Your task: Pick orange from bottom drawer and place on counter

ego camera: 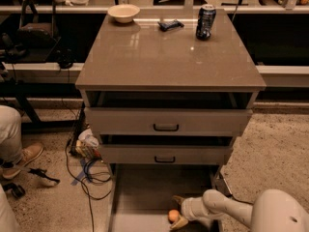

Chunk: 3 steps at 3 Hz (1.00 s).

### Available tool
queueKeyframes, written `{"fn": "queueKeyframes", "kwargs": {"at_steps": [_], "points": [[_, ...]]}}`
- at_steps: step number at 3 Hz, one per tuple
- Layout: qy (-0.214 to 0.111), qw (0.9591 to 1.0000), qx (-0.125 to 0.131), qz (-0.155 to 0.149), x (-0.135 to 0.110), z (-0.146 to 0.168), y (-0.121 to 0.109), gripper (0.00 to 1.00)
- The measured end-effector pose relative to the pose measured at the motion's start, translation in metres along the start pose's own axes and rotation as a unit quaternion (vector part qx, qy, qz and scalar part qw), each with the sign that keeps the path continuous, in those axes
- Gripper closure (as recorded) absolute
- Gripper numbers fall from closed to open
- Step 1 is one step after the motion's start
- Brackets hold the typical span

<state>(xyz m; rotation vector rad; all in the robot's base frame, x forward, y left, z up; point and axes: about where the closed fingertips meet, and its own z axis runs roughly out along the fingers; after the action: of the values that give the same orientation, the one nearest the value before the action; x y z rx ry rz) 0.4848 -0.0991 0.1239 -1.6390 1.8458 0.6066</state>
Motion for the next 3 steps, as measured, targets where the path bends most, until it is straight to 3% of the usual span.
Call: {"fn": "queueKeyframes", "kwargs": {"at_steps": [1, 2, 3], "points": [[0.001, 1.0000, -0.006, -0.004, 0.002, 0.007, 0.002, 0.45], [-0.013, 0.9999, -0.003, -0.006, -0.003, -0.010, 0.002, 0.68], [-0.051, 0.9986, 0.006, -0.014, -0.016, -0.055, 0.001, 0.91]]}}
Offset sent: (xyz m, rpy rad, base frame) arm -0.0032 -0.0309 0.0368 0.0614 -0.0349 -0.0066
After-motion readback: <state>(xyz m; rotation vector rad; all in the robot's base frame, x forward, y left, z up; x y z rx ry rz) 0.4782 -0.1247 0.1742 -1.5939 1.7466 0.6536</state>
